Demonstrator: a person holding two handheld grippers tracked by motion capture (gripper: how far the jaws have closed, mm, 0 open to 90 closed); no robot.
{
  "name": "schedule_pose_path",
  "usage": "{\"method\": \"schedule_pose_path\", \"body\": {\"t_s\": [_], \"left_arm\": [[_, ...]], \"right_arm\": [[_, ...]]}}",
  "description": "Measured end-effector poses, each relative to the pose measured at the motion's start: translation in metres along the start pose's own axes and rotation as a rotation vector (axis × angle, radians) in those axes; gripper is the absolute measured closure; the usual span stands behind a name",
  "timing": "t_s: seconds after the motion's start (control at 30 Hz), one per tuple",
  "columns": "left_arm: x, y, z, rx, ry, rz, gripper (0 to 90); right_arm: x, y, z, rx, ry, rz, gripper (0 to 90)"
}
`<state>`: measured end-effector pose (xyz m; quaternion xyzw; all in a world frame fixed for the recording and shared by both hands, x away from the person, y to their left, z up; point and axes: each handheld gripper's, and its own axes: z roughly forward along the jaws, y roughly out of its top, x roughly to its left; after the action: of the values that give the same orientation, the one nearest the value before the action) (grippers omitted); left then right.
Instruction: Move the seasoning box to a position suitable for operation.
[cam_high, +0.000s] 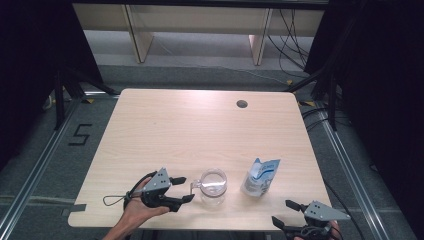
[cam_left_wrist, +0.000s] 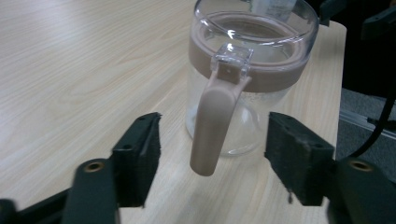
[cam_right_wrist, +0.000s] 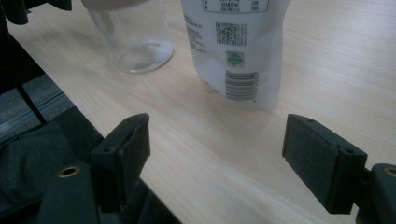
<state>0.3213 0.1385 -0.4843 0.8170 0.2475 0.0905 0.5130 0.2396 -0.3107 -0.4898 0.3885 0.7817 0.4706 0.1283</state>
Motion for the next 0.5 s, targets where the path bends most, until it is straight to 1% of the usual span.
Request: {"method": "schedule_pose_path", "body": {"t_s": [0.03, 0.07, 0.1, 0.13, 0.17, 0.2, 0.23, 0.27, 0.3, 0.37, 0.4, 0.43, 0.47, 0.5], "left_arm": [[0.000, 0.000, 0.000, 0.000, 0.000, 0.000, 31.0], [-0.001, -0.001, -0.003, -0.006, 0.002, -0.026, 30.3], [-0.003, -0.002, -0.005, -0.009, -0.001, -0.053, 30.3], [-0.005, -0.003, -0.009, -0.003, -0.001, -0.060, 27.8], [-0.005, -0.003, -0.009, -0.003, -0.001, -0.060, 27.2], [-0.010, -0.006, -0.013, 0.009, 0.021, -0.088, 27.0], [-0.013, -0.007, -0.014, 0.005, 0.017, -0.125, 26.4], [-0.014, -0.008, -0.015, 0.006, 0.015, -0.137, 25.4], [-0.016, -0.009, -0.017, 0.004, 0.021, -0.147, 25.0], [-0.016, -0.009, -0.019, 0.003, 0.015, -0.143, 24.1], [-0.018, -0.010, -0.020, -0.013, 0.021, -0.174, 20.0], [-0.019, -0.010, -0.022, -0.005, 0.037, -0.188, 18.2], [-0.019, -0.010, -0.022, -0.005, 0.037, -0.188, 16.2], [-0.021, -0.010, -0.023, -0.022, 0.045, -0.206, 15.7]], "right_arm": [[0.000, 0.000, 0.000, 0.000, 0.000, 0.000, 24.4], [0.001, 0.001, 0.000, -0.014, -0.011, -0.008, 25.2], [0.001, 0.001, 0.000, -0.014, -0.011, -0.008, 25.2], [0.002, 0.002, 0.000, -0.025, -0.010, -0.033, 25.3], [0.003, 0.002, 0.001, -0.022, -0.008, -0.027, 25.3], [0.004, 0.003, 0.001, -0.021, 0.001, -0.031, 25.6], [0.005, 0.004, 0.001, -0.021, 0.001, -0.037, 25.9], [0.007, 0.004, 0.001, -0.022, -0.004, -0.039, 26.6], [0.008, 0.004, 0.002, -0.019, 0.005, -0.038, 27.4], [0.010, 0.004, 0.003, -0.025, 0.002, -0.045, 27.8], [0.014, 0.004, 0.004, -0.013, 0.006, -0.046, 28.1], [0.015, 0.004, 0.004, -0.009, 0.013, -0.056, 28.1], [0.016, 0.004, 0.005, -0.013, 0.017, -0.058, 28.1], [0.018, 0.004, 0.005, -0.011, 0.021, -0.057, 28.1]]}}
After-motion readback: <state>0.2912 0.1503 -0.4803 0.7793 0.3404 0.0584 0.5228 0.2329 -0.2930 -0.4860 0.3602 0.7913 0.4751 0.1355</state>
